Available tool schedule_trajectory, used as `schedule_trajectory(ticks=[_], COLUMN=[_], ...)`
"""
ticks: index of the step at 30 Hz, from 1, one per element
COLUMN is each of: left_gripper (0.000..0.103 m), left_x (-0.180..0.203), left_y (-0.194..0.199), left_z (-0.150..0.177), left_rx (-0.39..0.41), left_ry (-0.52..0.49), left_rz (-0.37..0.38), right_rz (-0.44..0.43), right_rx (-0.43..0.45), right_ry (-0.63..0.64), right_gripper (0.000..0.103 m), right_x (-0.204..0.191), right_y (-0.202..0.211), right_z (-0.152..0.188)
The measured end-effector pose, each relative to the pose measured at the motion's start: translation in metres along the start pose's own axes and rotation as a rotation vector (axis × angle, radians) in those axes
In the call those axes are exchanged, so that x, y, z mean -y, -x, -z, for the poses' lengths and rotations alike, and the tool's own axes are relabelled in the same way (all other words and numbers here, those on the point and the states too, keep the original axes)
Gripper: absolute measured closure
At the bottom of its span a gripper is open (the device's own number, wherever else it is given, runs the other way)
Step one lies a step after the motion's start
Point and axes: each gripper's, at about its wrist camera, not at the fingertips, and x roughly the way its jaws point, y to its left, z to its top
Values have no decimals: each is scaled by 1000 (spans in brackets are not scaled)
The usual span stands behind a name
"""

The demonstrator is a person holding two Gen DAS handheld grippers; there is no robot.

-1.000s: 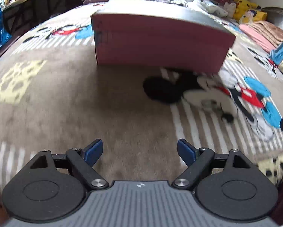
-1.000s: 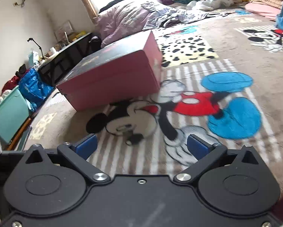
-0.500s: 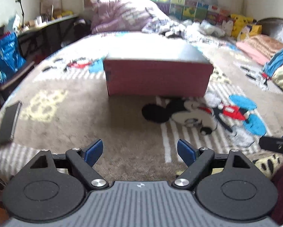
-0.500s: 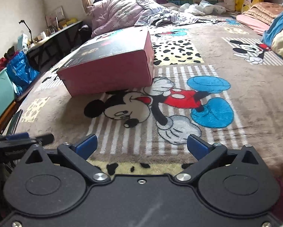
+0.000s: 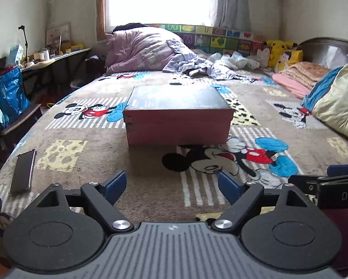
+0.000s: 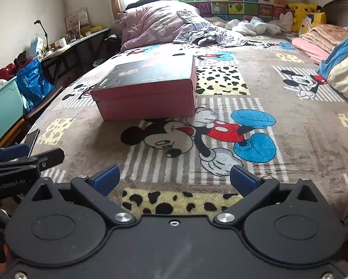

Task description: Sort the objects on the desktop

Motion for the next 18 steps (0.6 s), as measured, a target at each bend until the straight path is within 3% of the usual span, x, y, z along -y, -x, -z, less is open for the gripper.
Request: schedule_trajectory(ticks=[9,18], left_gripper=[17,17], left_x=[7,5], left_y=[36,55], left_z=[1,4], left_rx=[55,72], left_ry=[-9,5], left_rz=[47,47], right_rz=[-7,-31], right_rx=[30,59], right_ry=[30,64], right_gripper=[1,1], right_x=[-13,-26], right_y=[27,47], right_z=[4,8])
